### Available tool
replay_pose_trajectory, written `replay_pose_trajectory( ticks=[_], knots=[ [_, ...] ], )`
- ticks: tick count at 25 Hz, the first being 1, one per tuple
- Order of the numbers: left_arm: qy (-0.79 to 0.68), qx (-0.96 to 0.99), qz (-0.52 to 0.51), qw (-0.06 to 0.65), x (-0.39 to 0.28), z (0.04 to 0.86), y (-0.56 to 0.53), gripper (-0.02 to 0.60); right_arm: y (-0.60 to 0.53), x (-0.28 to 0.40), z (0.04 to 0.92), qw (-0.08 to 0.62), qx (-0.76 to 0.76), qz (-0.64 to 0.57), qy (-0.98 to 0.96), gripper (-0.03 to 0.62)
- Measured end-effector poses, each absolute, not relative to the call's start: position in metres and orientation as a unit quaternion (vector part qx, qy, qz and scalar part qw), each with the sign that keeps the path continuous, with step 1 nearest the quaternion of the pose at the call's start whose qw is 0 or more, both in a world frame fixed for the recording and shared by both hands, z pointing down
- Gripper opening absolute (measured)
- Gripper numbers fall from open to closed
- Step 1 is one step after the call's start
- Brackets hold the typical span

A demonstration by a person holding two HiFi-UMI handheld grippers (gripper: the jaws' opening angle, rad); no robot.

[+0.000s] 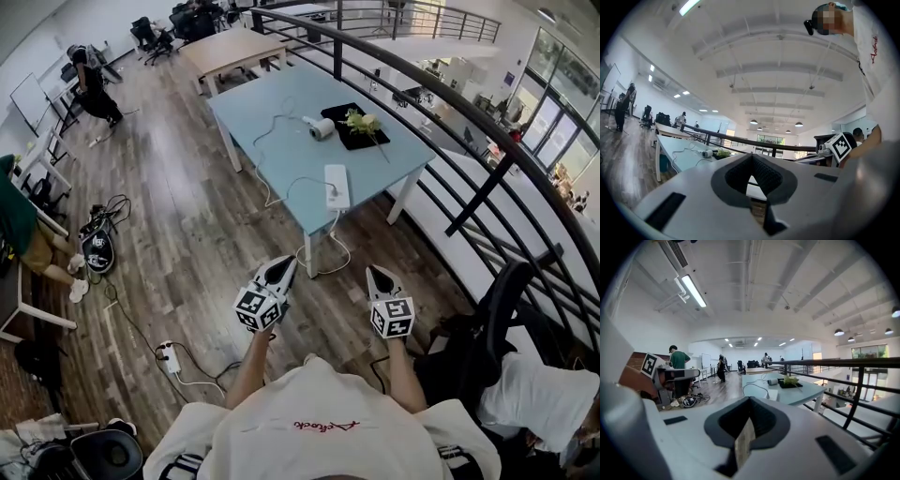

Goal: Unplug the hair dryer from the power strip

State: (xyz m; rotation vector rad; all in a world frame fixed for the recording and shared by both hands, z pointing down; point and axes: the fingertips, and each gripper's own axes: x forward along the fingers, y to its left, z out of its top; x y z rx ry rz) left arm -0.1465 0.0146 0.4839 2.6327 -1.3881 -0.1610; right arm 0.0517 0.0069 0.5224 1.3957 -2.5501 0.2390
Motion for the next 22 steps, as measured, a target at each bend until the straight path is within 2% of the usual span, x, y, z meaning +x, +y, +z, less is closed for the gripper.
replay_pose_trajectory(
  ticks=[22],
  knots=[
    [-0.439,0.892,-0.051,0.096,-0.158,0.506,-0.003,0.009,0.005,0.032,0.548,0.125,0.490,0.095,-0.858,0.017]
  ],
)
